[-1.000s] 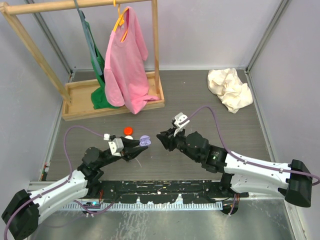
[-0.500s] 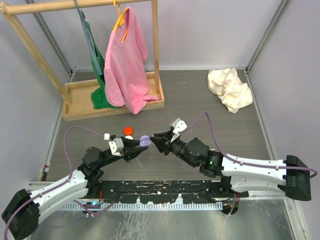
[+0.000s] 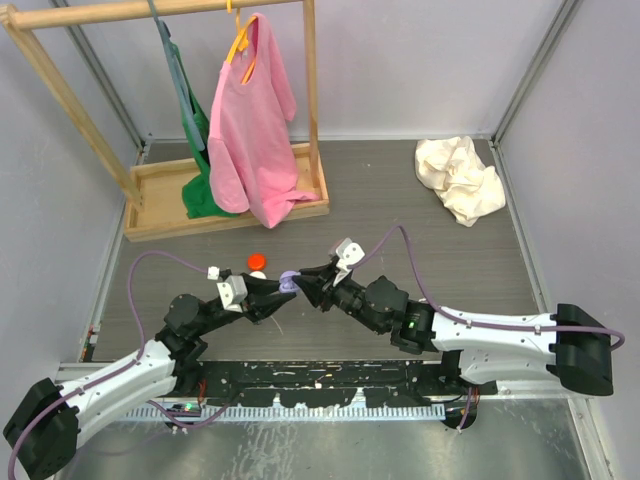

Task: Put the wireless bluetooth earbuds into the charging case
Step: Pick up the earbud from the center of the board, then place the earbud in the charging case.

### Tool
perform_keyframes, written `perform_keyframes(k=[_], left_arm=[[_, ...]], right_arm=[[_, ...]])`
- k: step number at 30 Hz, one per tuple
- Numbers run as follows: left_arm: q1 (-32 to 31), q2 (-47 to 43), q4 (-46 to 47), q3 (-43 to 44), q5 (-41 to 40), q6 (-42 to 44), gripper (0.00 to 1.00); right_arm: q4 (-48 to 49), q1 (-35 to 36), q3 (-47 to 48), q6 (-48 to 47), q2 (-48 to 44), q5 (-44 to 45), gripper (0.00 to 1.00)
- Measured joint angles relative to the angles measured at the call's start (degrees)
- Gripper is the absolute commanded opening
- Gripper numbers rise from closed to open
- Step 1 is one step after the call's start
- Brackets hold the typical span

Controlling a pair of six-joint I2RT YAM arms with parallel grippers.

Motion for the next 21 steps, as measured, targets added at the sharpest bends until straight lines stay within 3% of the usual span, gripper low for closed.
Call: perform_keyframes(k=[21], left_arm=[[0.0,-0.7,0.0,0.0,-1.5,-1.1,0.01]], right_arm=[[2.0,0.0,0.0,0.8,1.1,-2.1,0.25]])
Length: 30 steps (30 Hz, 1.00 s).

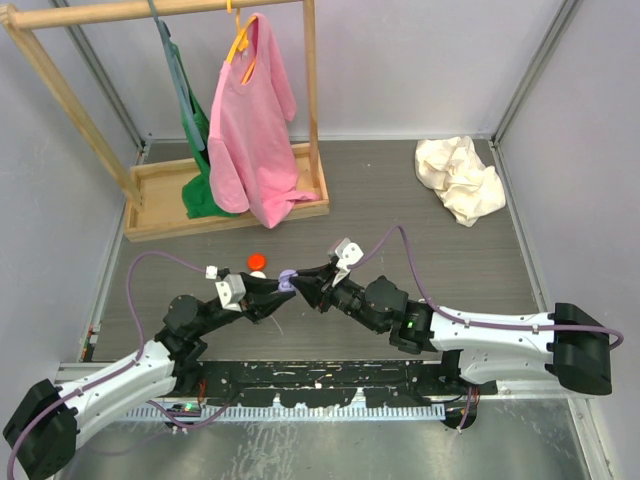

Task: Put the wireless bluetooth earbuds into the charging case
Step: Place the earbud in the charging case.

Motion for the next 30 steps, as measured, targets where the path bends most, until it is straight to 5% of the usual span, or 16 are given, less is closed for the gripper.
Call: perform_keyframes(k=[10,30], left_arm=[[0.0,0.0,0.0,0.0,-0.1,0.0,0.01],[0.0,0.9,0.0,0.0,-0.6,0.0,0.0]], right_arm=[[0.0,0.0,0.0,0.7,0.5,0.7,0.27],[-3.3,0.1,0.0,2.5,-0.9,3.0,0.6]])
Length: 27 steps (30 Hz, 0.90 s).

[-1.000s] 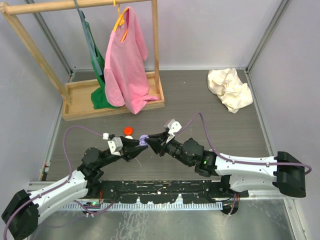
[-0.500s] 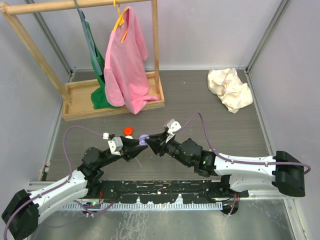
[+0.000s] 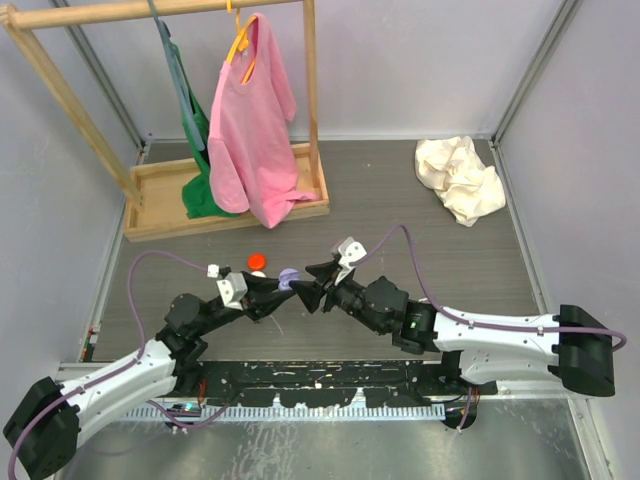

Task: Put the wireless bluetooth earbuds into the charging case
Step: Place the earbud in the charging case.

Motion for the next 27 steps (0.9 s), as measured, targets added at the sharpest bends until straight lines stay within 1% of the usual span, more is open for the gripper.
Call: perform_keyframes(k=[4,6,8,14,18,23,27], left_arm=[[0.0,1.0,0.0,0.0,0.2,0.0,0.0],[0.0,1.4,0.0,0.0,0.4,0.0,0.01],[0.0,1.8,0.0,0.0,0.7,0.0,0.0],[0.0,2.1,0.1,0.0,1.7,0.0,0.0],[0.0,2.5,0.1,0.0,2.6,0.0,0.0],[0.0,2.9,0.2,0.0,3.6,-0.1,0.0],[0.0,3.0,0.2,0.0,4.1,-0.2,0.0]], right_arm=[[-3.0,-1.2,0.9,-0.6,-1.4,-1.9,0.63],[-5.3,-3.1,2.3,-0.8,-1.6,-5.2,0.64],[-7.0,-5.9,3.5,-0.8,-1.7,-9.5,0.66],[-11.3,-16.5,6.4,-0.3,-1.5,-26.3,0.71],[-12.2,-21.8,8.6,0.2,0.9,-36.9,0.73],[-12.9,-25.5,11.4,0.7,6.6,-49.8,0.75],[-13.5,-26.3,12.7,0.7,10.1,-55.7,0.75]])
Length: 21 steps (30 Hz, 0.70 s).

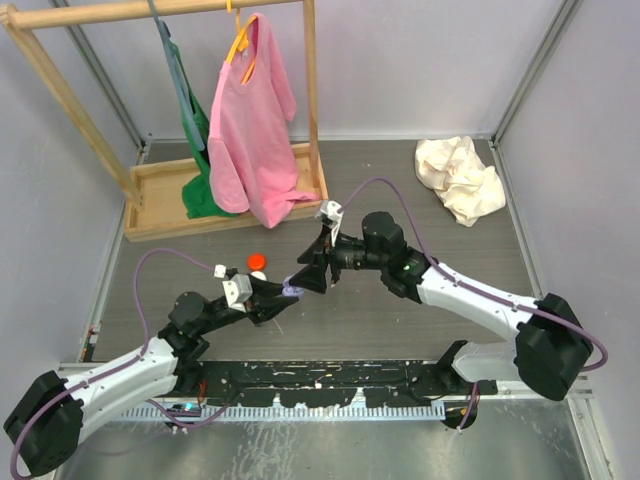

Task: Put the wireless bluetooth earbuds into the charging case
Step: Place the earbud in the charging case, then close the charging case.

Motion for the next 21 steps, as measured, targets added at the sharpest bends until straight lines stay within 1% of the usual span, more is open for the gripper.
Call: perform_keyframes(k=[5,11,15,21], left_arm=[[0.0,0.2,0.2,0.0,0.0,-0.1,0.0],[0.0,0.7,0.2,0.0,0.0,-0.1,0.0],[0.0,0.7,0.2,0.0,0.0,-0.1,0.0],[0.0,1.1,0.2,0.0,0.0,-0.1,0.0]], right_arm=[[-0.4,-0.1,1.6,0.0,3.9,-6.8,0.75],[-0.8,-0.2,2.2,0.0,6.3,-12.5,0.73],[-1.1,-0.2,2.6,0.0,6.5,-14.9,0.73],[-2.6,-0.3,2.8,-1.0,6.2,-16.0,0.73]])
